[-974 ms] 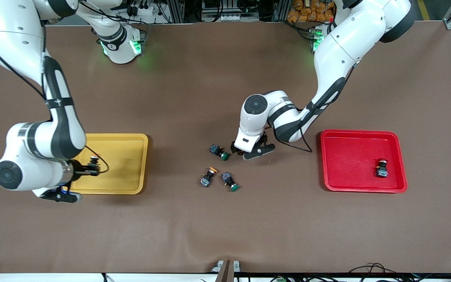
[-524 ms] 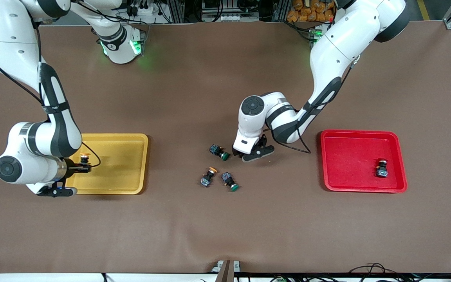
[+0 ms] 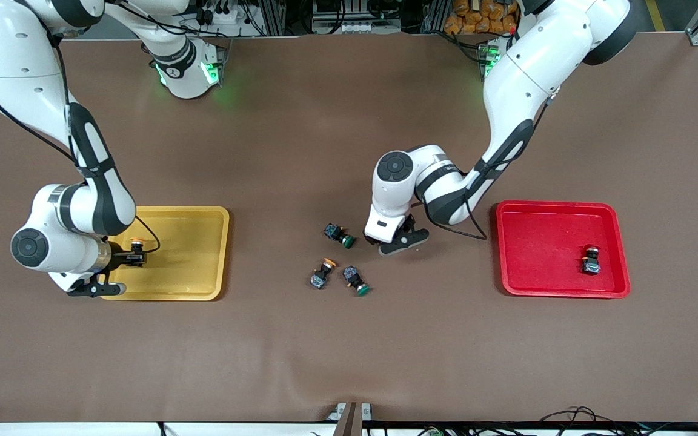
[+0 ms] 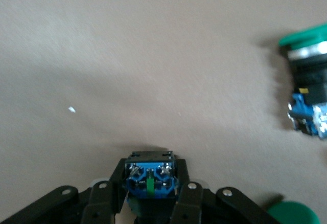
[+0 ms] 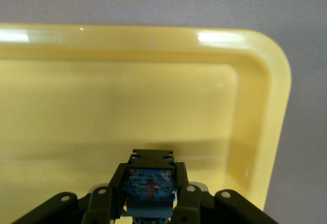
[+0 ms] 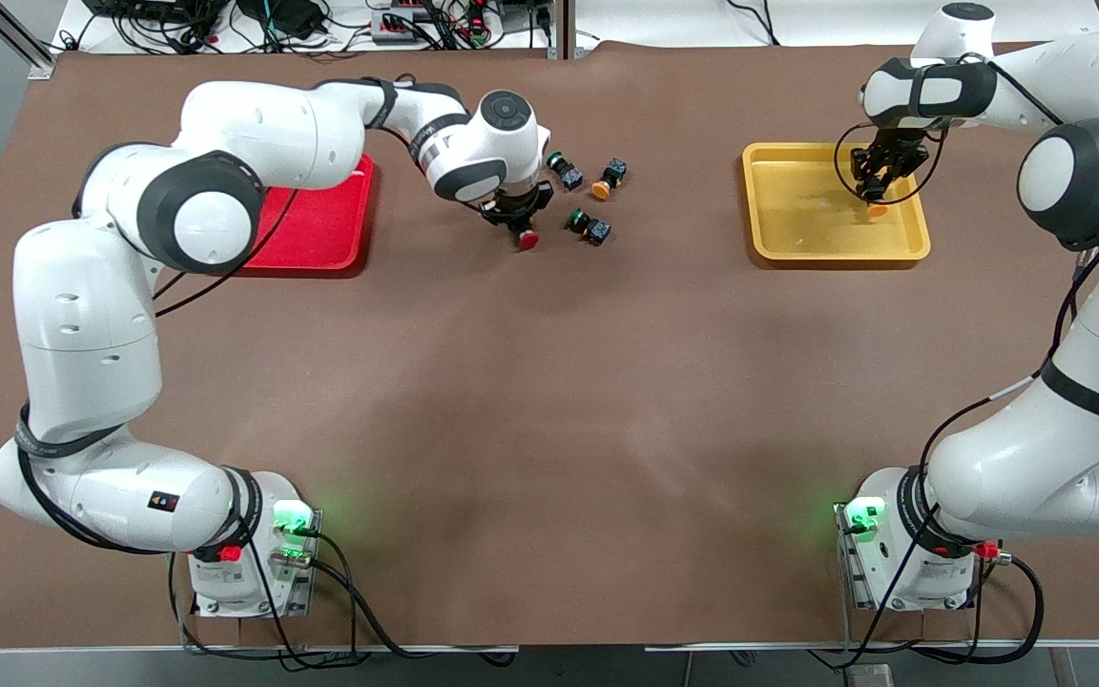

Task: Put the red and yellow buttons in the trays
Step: 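Release the orange button in the yellow tray while the left gripper carries the red button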

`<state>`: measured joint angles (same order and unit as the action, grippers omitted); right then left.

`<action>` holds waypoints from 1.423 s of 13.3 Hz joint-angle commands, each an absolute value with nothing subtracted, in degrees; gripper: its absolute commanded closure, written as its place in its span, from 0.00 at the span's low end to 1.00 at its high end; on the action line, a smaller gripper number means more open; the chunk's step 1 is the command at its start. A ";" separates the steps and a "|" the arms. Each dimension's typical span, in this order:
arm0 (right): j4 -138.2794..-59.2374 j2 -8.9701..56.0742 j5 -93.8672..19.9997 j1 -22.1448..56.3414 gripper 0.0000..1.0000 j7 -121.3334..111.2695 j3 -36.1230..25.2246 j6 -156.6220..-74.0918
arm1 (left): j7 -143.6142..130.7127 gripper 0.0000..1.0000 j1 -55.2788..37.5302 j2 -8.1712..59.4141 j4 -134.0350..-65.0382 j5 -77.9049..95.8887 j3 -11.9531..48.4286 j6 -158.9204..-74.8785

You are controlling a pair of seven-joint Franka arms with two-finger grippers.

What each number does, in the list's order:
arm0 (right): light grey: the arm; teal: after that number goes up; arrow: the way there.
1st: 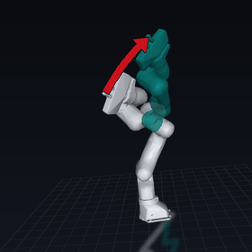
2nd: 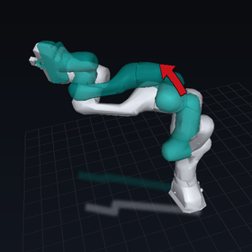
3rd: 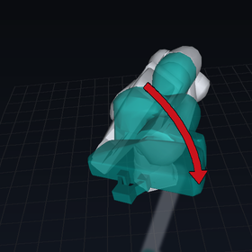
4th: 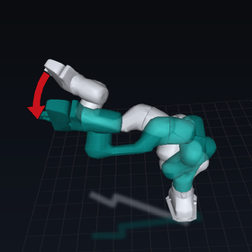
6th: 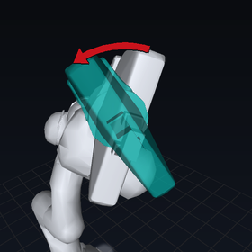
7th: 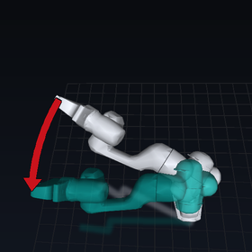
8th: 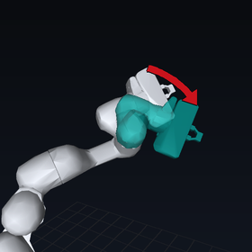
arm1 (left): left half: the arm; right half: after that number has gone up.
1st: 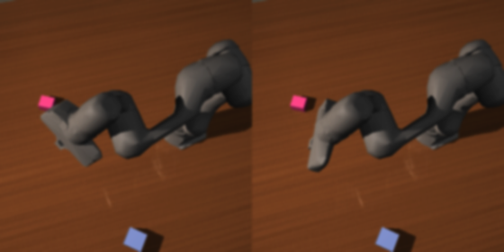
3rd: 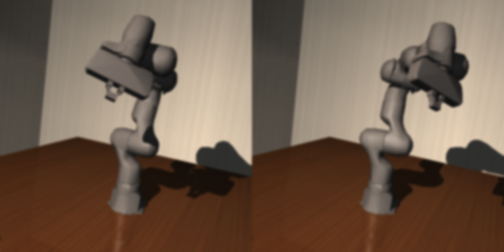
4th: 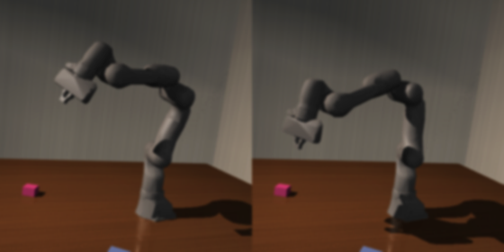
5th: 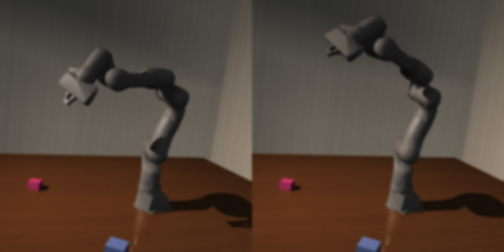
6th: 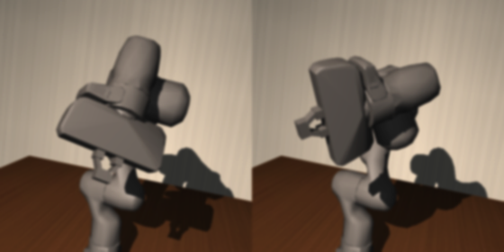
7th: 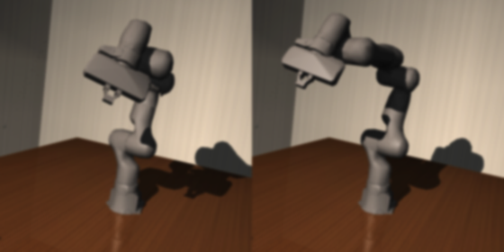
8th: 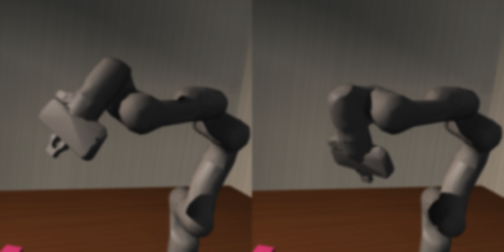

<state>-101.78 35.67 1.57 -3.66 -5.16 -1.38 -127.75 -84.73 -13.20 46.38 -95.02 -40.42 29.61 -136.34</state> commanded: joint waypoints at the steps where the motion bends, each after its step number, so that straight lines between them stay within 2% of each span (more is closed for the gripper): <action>1: -103.62 34.19 1.76 -4.04 0.80 -4.92 -0.79 -128.67 | -80.88 0.87 -9.07 43.51 -95.36 -41.13 31.45 -133.07; 2: -103.62 34.36 1.67 -4.04 0.34 -4.92 -0.79 -128.76 | -78.25 0.88 -6.01 43.42 -95.36 -41.05 33.47 -131.76; 3: -103.62 34.80 1.67 -4.13 0.00 -4.92 -0.70 -128.93 | -75.00 0.88 -2.58 43.33 -95.54 -41.04 35.92 -129.92; 6: -103.45 34.72 1.67 -4.04 0.00 -4.83 -0.70 -128.50 | -64.37 0.88 11.82 43.42 -96.06 -41.04 46.20 -123.50; 8: -101.79 34.10 1.67 -3.35 0.00 -3.53 -0.53 -125.88 | -57.34 0.88 18.60 43.42 -96.41 -41.04 50.09 -120.42; 10: -97.49 34.19 1.23 -0.81 0.00 4.43 0.70 -119.56 | -51.71 0.88 22.92 43.42 -96.50 -41.04 50.71 -119.45; 12: -93.80 34.19 1.06 1.31 0.00 12.53 2.89 -116.90 | -44.07 0.88 27.31 43.42 -96.59 -41.04 50.97 -119.18; 15: -90.36 34.54 -4.20 2.45 0.00 18.27 5.27 -116.72 | -35.09 0.88 32.94 43.42 -97.47 -41.04 50.98 -119.18; 19: -87.46 34.89 -6.59 9.12 0.00 32.83 5.19 -117.07 | -27.26 0.87 38.31 43.59 -98.87 -41.04 50.98 -119.18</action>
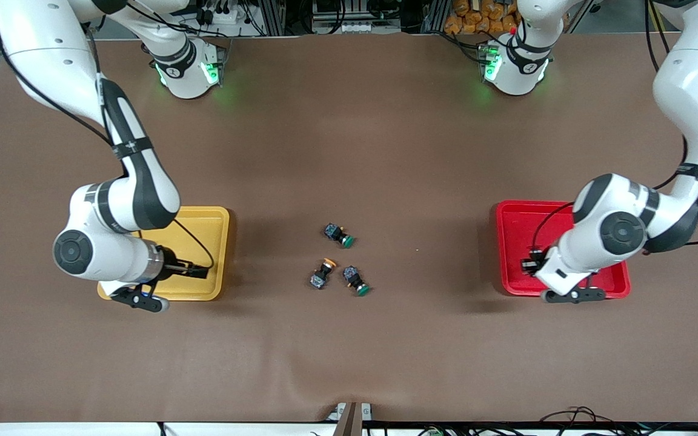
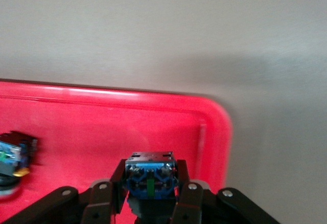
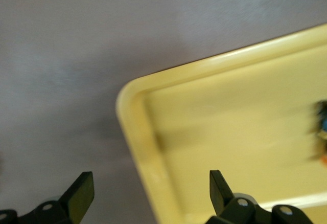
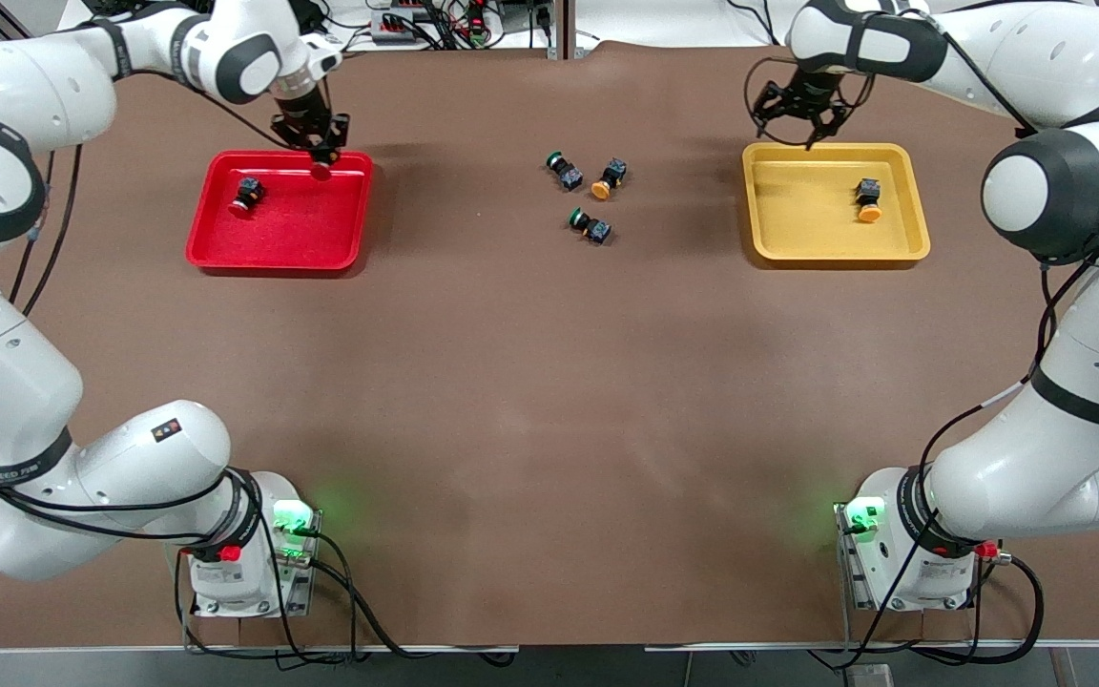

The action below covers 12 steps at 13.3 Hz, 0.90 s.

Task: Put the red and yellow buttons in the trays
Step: 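Release the orange button in the yellow tray while the left gripper carries the red button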

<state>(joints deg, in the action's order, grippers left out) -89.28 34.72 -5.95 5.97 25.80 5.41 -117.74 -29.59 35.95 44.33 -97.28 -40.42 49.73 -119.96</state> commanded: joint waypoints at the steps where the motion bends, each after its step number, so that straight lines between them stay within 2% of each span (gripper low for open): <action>1: -86.23 35.85 -6.50 10.62 0.00 35.66 5.19 -117.16 | -25.68 0.87 39.36 43.68 -99.31 -41.04 50.98 -119.18; 6: -81.39 39.89 -6.77 16.60 0.00 46.74 5.27 -119.96 | -21.09 0.86 42.28 45.35 -100.02 -41.40 50.54 -119.97; 10: -76.66 44.20 -6.94 20.56 0.00 51.66 5.27 -124.00 | -21.09 0.78 41.92 46.49 -101.42 -42.01 49.13 -121.98; 12: -72.27 47.01 -7.03 21.79 0.00 54.48 5.27 -124.19 | -21.09 0.78 41.66 46.58 -101.78 -42.01 48.17 -123.04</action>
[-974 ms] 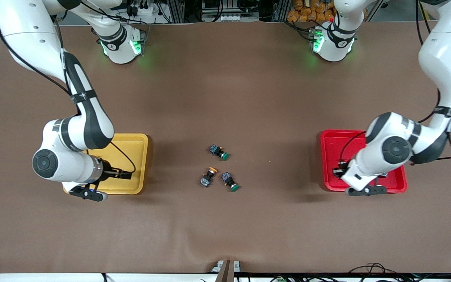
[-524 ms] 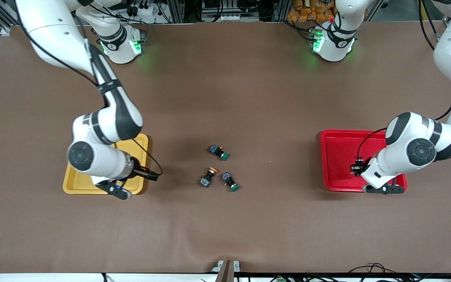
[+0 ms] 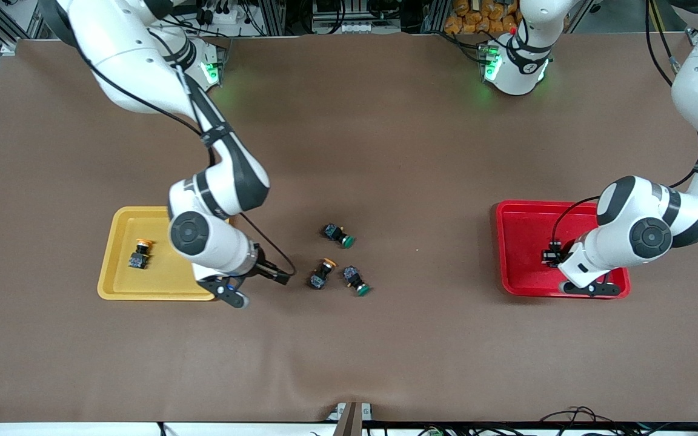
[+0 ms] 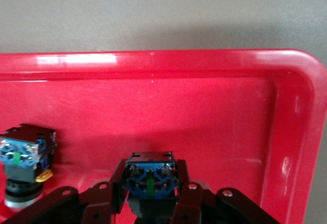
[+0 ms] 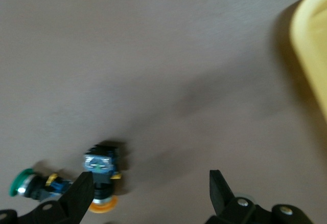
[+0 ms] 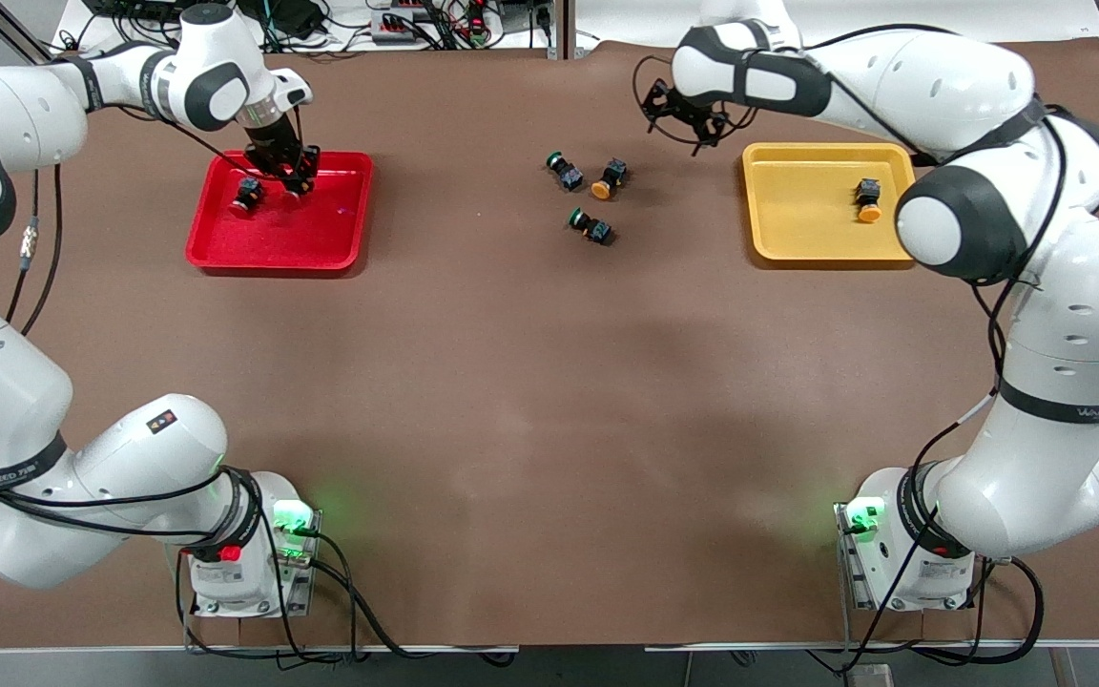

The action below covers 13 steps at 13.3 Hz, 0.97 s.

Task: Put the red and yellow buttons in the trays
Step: 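Grasp another orange button with the right gripper while the left gripper releases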

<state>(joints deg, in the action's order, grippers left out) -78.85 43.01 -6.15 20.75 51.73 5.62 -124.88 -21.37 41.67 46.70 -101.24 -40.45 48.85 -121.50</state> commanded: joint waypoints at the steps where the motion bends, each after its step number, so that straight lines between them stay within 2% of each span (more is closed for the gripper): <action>1: -70.42 48.33 -6.94 22.75 0.00 55.97 5.27 -124.28 | -21.09 0.77 41.49 46.58 -102.04 -42.10 47.99 -123.39; 4: -66.54 52.81 -6.86 24.78 0.00 58.70 5.19 -125.85 | -21.09 0.48 41.48 46.76 -102.04 -42.89 47.99 -123.57; 6: -65.75 54.92 -6.68 26.45 0.00 62.91 4.83 -129.45 | -21.01 0.38 41.48 46.76 -102.04 -42.98 47.99 -123.57; 7: -65.57 55.45 -6.59 26.63 0.00 63.19 4.83 -129.72 | -21.01 0.24 41.40 46.67 -102.04 -42.98 47.99 -123.57; 9: -64.87 56.33 -6.50 27.33 0.00 63.28 4.75 -129.73 | -21.01 0.20 41.48 46.41 -101.87 -42.98 47.99 -123.57; 10: -64.86 56.69 -6.33 28.03 0.00 63.28 4.66 -129.73 | -21.09 0.12 41.48 45.97 -101.78 -42.89 47.99 -123.57; 13: -64.78 58.27 -6.24 29.79 0.00 63.46 3.61 -129.90 | -21.27 0.03 41.75 43.08 -101.43 -42.89 48.95 -122.87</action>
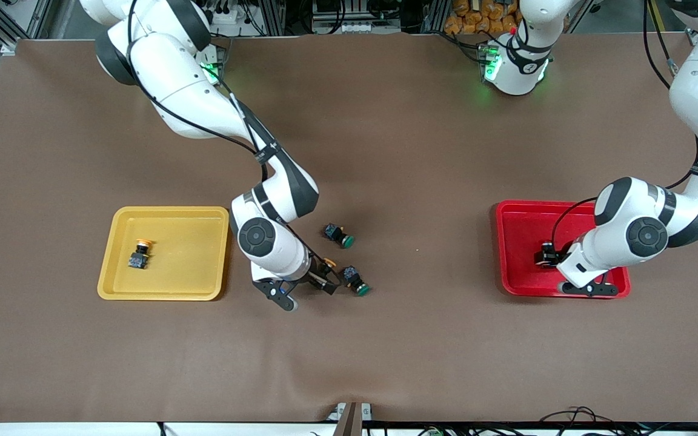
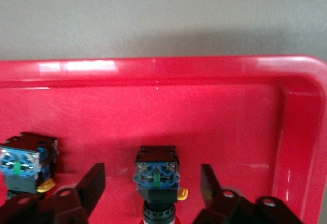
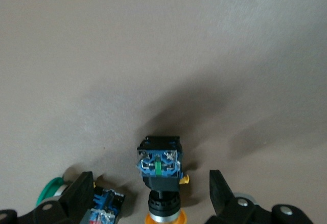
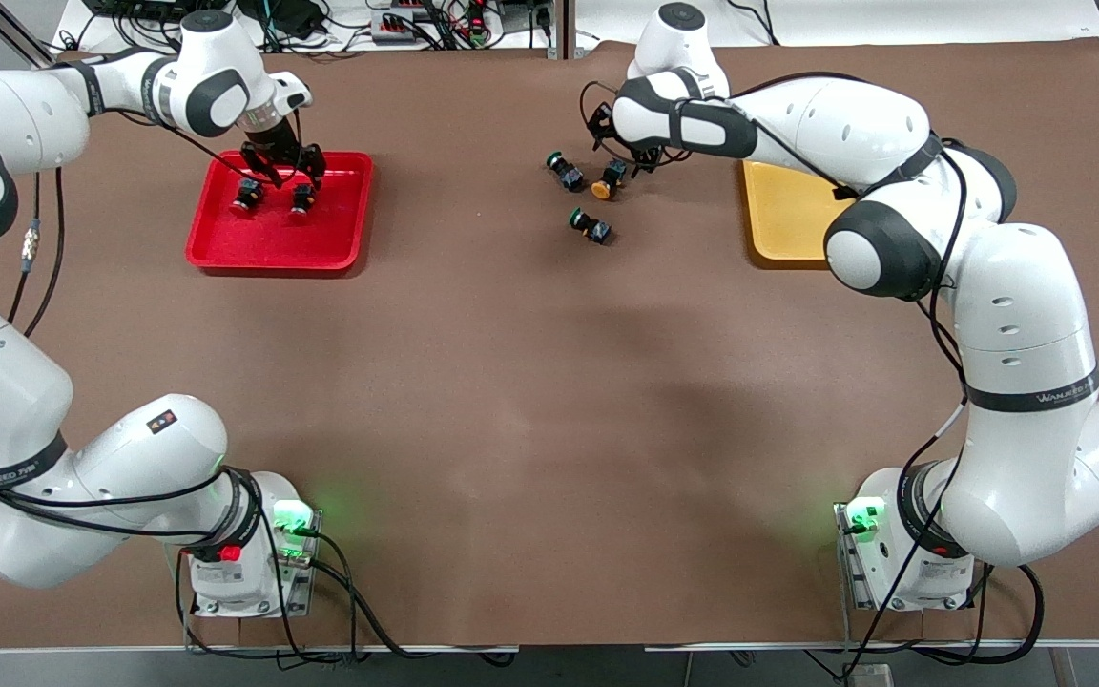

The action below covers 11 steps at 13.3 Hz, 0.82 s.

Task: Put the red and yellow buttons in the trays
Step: 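Grasp another orange button with the right gripper while the left gripper releases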

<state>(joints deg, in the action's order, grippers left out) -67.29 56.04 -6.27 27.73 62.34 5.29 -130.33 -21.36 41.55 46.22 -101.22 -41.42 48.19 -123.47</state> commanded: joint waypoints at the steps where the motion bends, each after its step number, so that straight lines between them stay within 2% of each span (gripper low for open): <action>1: -64.86 58.53 -6.24 30.93 0.00 63.46 2.47 -130.08 | -21.18 0.01 42.01 41.50 -101.25 -42.89 49.74 -122.87; 2: -64.86 58.88 -6.24 31.20 0.04 63.46 2.20 -130.17 | -21.01 0.01 42.19 39.66 -101.08 -42.89 49.75 -122.87; 3: -64.86 59.15 -6.24 31.20 0.16 63.37 2.20 -130.17 | -21.01 0.01 42.19 37.55 -100.73 -42.54 49.75 -122.70; 4: -64.86 59.15 -6.24 31.20 0.61 63.46 2.20 -130.25 | -20.66 0.01 42.19 36.22 -100.37 -42.10 49.75 -121.56; 5: -64.86 59.15 -6.33 31.20 0.82 63.54 2.20 -130.43 | -19.87 0.01 42.19 35.43 -98.80 -41.93 49.75 -119.29; 6: -64.78 59.15 -6.33 31.11 0.98 64.42 2.11 -130.43 | -18.65 0.01 42.01 35.07 -96.96 -41.84 50.36 -116.57; 8: -64.60 59.06 -6.42 30.59 1.00 64.69 2.20 -130.25 | -14.87 0.00 41.84 35.51 -92.39 -40.79 51.50 -111.47; 11: -64.60 58.63 -6.85 29.88 1.00 64.86 2.37 -129.64 | -13.45 0.00 42.18 34.63 -90.27 -38.32 53.25 -109.00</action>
